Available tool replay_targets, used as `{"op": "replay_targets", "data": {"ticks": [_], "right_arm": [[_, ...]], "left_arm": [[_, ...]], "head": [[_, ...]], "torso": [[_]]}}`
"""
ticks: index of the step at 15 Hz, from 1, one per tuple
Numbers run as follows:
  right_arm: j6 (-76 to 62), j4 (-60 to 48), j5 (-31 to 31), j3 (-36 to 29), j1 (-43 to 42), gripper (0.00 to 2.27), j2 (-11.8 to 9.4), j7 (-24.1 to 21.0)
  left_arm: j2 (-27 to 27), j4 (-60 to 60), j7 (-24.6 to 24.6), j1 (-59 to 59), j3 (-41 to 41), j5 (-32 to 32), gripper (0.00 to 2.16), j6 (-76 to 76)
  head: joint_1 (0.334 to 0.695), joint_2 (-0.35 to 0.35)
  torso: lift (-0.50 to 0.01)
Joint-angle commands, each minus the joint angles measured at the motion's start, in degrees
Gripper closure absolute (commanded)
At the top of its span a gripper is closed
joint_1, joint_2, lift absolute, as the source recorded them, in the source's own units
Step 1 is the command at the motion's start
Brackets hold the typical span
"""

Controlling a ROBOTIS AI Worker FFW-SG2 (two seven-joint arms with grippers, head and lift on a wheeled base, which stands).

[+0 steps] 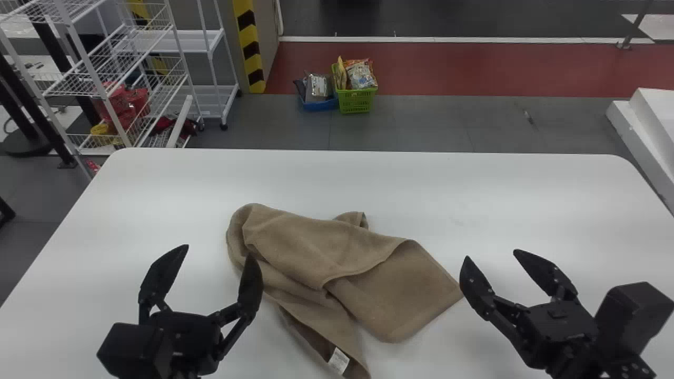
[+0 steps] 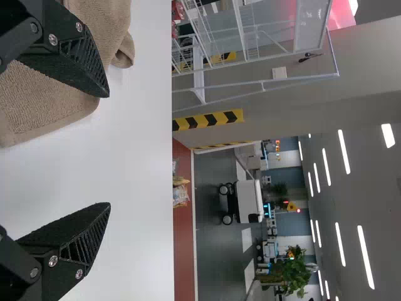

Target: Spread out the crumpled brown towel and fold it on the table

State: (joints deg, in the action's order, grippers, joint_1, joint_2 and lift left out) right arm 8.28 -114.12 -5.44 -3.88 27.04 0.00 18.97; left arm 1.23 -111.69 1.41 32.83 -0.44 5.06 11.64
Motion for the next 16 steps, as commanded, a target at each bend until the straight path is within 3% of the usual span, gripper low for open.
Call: {"op": "replay_targets", "data": {"ticks": [1,16], "right_arm": [[0.12,1.27,0.26,0.02,-0.93,0.22,0.05,-0.08],[12.60,4.96,3.42,1.86,-6.03,0.29,0.05,0.10]], "left_arm": [[0.00,0.34,0.00,0.04,-0.27,0.30,0.13,0.00],[0.26,1.30,-0.36,-0.66,-0.97,1.18,0.13,-0.18]], "head": [[0.695,0.029],[0.695,0.031]], "torso": [[-0.127],[-0.127]]}}
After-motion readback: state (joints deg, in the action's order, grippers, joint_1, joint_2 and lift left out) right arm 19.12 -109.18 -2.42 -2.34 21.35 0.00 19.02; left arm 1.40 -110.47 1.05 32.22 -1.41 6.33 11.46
